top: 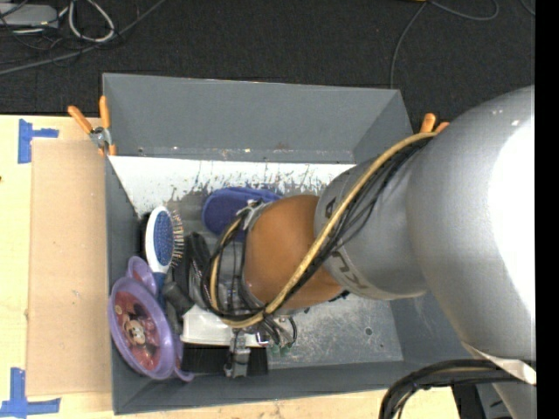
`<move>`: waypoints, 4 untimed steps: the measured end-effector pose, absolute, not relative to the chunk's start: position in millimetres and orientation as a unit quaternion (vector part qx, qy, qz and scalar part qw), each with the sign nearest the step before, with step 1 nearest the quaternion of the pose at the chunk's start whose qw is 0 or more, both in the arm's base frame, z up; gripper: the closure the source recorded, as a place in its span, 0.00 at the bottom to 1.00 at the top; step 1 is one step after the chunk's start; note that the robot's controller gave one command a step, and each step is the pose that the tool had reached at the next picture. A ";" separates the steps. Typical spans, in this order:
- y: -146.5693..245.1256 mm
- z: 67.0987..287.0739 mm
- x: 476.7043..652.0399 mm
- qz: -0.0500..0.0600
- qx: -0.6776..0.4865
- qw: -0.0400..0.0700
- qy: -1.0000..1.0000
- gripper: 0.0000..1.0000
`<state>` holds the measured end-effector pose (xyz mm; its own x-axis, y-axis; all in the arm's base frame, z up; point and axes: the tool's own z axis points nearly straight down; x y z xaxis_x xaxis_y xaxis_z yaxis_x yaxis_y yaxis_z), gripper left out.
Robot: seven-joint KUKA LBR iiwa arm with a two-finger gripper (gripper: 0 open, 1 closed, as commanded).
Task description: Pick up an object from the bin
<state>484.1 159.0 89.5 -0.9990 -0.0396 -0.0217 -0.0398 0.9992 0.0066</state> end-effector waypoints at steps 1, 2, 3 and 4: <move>143.4 73.5 476.7 0.004 -0.030 0.015 0.999 0.00; 148.2 71.5 474.3 0.006 -0.018 0.015 1.000 1.00; 148.2 71.5 474.3 0.006 -0.018 0.016 1.000 1.00; 148.1 72.8 474.4 0.006 -0.017 0.015 1.000 1.00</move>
Offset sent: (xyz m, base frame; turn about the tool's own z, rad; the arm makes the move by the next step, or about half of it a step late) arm -0.0120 -0.0108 -0.0195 0.0008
